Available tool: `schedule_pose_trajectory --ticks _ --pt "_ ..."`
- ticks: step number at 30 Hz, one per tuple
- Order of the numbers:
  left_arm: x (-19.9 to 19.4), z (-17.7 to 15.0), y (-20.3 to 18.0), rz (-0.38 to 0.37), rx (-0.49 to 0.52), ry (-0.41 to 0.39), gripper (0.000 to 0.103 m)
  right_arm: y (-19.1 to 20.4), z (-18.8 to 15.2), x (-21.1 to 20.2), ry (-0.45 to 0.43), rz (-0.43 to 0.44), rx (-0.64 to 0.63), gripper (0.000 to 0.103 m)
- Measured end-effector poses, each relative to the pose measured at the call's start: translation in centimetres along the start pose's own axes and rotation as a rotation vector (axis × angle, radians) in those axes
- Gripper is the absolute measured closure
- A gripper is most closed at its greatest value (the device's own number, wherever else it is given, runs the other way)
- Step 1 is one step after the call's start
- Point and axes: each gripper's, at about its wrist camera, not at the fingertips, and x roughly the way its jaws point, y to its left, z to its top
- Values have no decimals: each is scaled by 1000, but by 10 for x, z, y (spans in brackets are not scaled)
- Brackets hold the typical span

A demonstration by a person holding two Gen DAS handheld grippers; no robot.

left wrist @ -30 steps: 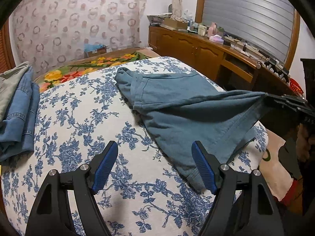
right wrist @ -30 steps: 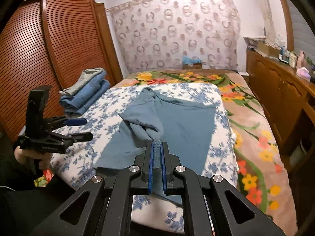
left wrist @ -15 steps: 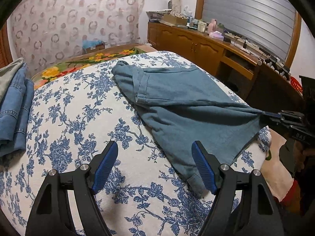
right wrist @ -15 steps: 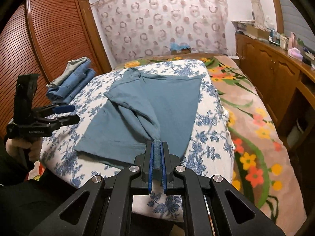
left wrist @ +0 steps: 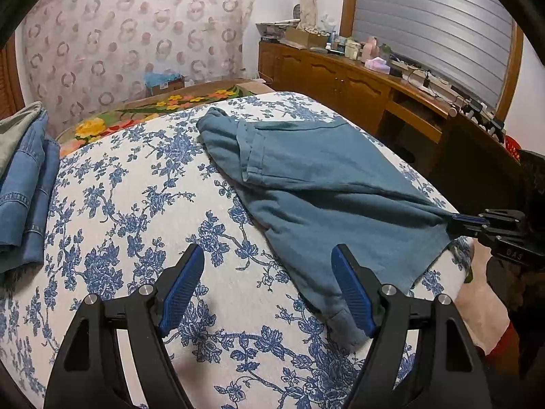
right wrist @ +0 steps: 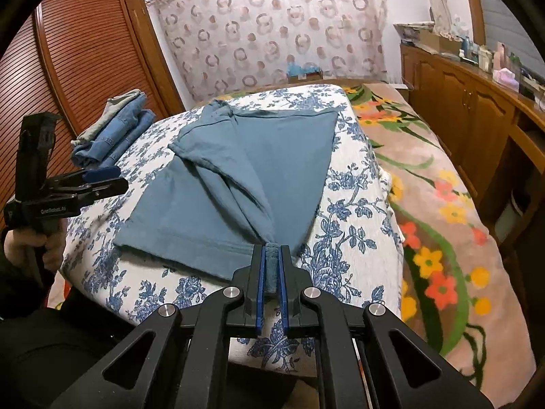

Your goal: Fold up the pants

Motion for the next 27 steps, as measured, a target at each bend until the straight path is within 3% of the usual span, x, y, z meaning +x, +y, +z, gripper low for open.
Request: schedule_pose_trajectory --ticks 6,11,16,20,27 --pt "-4 4 4 6 2 -17 25 4 12 -7 -20 -10 -57 91" --pt "-3 11 12 15 -1 -32 25 9 30 -7 -68 7 -96 78" --pt "6 17 22 46 2 -30 25 16 52 11 -83 16 -132 73" --pt "11 23 32 57 -14 -34 25 25 64 28 -74 41 -156 63" --pt "22 34 47 79 -13 -15 25 40 85 64 -33 58 -203 61"
